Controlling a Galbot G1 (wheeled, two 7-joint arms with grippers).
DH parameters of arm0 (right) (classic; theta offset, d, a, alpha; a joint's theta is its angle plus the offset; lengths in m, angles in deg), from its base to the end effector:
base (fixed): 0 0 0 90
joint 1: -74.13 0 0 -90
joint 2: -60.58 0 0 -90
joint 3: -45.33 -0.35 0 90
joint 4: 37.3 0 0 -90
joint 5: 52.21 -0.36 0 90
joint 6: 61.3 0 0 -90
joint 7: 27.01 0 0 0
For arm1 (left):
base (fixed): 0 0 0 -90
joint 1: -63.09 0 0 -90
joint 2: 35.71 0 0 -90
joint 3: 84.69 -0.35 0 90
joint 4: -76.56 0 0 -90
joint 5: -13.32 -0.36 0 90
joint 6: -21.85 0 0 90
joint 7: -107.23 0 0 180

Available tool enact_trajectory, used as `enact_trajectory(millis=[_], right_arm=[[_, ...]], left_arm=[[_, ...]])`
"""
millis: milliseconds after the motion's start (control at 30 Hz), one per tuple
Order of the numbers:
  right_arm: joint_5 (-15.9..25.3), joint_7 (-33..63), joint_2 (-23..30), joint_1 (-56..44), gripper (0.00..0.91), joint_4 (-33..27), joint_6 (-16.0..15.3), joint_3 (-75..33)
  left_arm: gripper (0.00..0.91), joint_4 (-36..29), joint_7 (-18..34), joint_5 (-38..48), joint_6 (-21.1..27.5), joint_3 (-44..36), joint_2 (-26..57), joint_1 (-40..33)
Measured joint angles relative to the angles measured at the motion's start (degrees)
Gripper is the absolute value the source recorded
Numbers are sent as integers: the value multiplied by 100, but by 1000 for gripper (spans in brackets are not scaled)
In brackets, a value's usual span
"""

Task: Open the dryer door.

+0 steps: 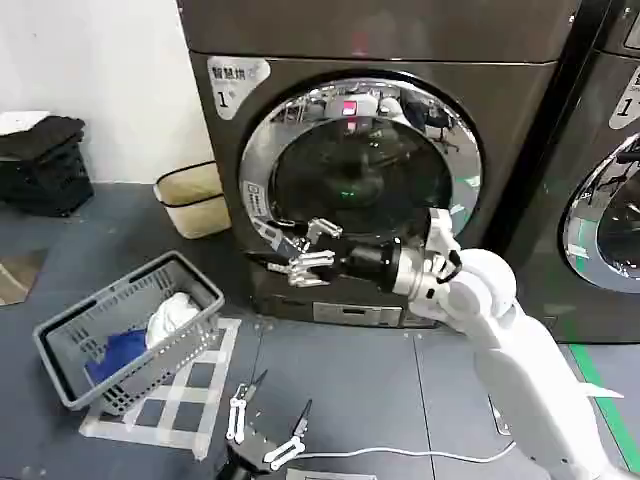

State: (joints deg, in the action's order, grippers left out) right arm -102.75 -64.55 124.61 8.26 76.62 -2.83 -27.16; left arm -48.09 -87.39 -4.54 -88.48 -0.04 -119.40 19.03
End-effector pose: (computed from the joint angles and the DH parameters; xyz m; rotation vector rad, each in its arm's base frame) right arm 0.3791 -0.0003 -0.0787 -1.8750 2.4097 0.2692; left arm 0.0991 -0.0115 -0.3144 0.7158 2.8839 0.4754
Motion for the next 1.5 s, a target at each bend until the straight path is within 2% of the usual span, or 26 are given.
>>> enact_trajectory(millis=[233, 333, 467, 600, 900, 1500], right_arm=[[855, -251, -58, -504, 907, -156, 415, -442], [1199, -288, -122, -670, 907, -254, 705, -608], [1602, -261, -227, -854, 907, -502, 1260, -649], [1672, -205, -281, -926, 907, -778, 1650, -693], [1722, 2, -285, -733, 907, -1332, 2071, -598], [1550, 527, -154, 61, 907, -2230, 2338, 71]], left_arm=[[907, -33, 0, 34, 19, 9, 17, -8], [907, -58, -2, 56, 27, 12, 31, -5], [907, -93, -6, 76, 42, 2, 36, -4], [907, -160, -14, 106, 57, -6, 44, 7], [907, -241, -27, 126, 72, -18, 64, 68], [907, -316, -80, 123, 93, -34, 52, 136]])
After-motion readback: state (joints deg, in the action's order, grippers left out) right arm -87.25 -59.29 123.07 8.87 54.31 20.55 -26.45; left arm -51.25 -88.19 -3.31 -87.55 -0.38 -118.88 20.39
